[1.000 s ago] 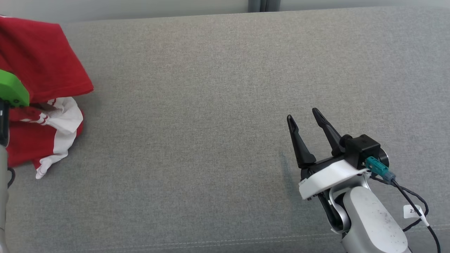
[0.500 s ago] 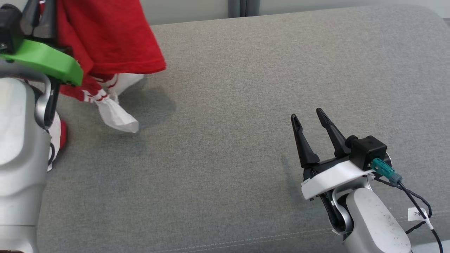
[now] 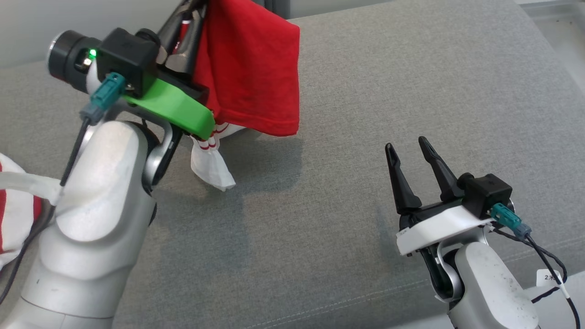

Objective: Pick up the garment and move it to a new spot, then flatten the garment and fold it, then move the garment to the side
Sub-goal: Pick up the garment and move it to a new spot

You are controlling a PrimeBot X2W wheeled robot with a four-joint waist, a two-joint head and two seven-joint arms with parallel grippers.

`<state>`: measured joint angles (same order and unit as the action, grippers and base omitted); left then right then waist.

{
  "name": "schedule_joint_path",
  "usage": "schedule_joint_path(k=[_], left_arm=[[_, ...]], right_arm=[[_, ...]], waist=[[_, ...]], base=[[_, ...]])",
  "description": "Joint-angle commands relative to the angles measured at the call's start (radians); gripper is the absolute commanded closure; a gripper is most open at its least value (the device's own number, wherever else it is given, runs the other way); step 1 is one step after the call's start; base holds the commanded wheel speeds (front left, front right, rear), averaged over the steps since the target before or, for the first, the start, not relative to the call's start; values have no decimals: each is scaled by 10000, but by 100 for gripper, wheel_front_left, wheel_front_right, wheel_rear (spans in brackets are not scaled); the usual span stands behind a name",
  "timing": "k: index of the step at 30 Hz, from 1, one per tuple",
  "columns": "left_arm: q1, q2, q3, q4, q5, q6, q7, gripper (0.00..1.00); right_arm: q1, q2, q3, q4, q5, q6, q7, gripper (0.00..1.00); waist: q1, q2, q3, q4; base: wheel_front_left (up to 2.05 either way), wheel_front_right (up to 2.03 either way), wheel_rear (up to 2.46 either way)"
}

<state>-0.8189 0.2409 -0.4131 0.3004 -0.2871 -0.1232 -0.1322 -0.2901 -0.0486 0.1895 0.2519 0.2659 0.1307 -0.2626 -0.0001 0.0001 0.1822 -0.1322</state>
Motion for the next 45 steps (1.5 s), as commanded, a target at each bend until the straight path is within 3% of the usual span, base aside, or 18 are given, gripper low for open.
schedule_joint_path(k=[1,10,21,22,23,31,38,45], left_arm=[[162,-72,-54,-89,60,47,46,100],[795,-680,-787,558,79,114,-175,100],[1013,-1417,-1549,3323,-510,-30,-1000,97],[999,-1470,-1637,3577,-562,-42,-1051,34],[975,-1518,-1737,3778,-597,-54,-1098,0],[1259,-1783,-2123,3706,-1010,-71,-1324,0],[2178,-1630,-1378,2061,-865,204,-1331,0],[2965,-1184,-664,1691,-791,472,-1333,0]], right_arm=[[65,-32,-5,-50,85,1,-34,0],[9,-33,-124,-122,53,1,-35,0],[-130,-35,61,-55,-32,1,-35,0],[-123,-32,79,-46,-40,1,-35,0],[-112,-32,93,-38,-46,1,-35,0],[187,-33,-6,-31,-136,1,-35,0],[394,-30,1,-65,-131,1,-35,0],[462,-33,39,-21,-173,1,-35,0]], waist=[[1,-1,119,-271],[1,-1,366,-532],[1,-1,371,-628],[1,-1,359,-641],[1,-1,341,-655],[1,-1,25,-392],[1,-1,-355,1],[1,-1,-530,165]], base=[[0,0,0],[0,0,0],[0,0,0],[0,0,0],[0,0,0],[0,0,0],[0,0,0],[0,0,0]])
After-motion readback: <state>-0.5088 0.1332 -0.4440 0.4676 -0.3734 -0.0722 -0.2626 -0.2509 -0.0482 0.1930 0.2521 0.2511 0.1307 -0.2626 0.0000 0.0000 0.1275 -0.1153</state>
